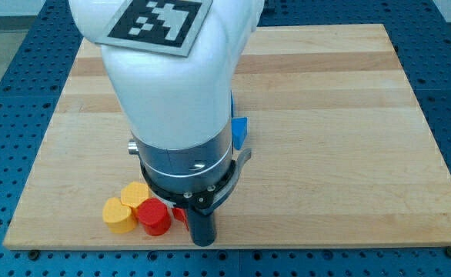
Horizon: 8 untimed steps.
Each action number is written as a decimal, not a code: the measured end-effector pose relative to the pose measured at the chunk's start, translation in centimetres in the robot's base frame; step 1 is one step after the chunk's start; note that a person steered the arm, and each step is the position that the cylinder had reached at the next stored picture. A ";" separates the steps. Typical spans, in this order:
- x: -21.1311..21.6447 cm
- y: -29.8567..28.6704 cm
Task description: Push the red star towards the bottom of the blue triangle
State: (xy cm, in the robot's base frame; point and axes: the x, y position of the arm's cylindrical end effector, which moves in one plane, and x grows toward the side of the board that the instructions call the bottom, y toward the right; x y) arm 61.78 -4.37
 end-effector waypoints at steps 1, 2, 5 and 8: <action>0.0 0.0; 0.0 -0.9; -4.0 -3.3; -10.7 -5.2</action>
State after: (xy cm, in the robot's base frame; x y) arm 51.10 -9.58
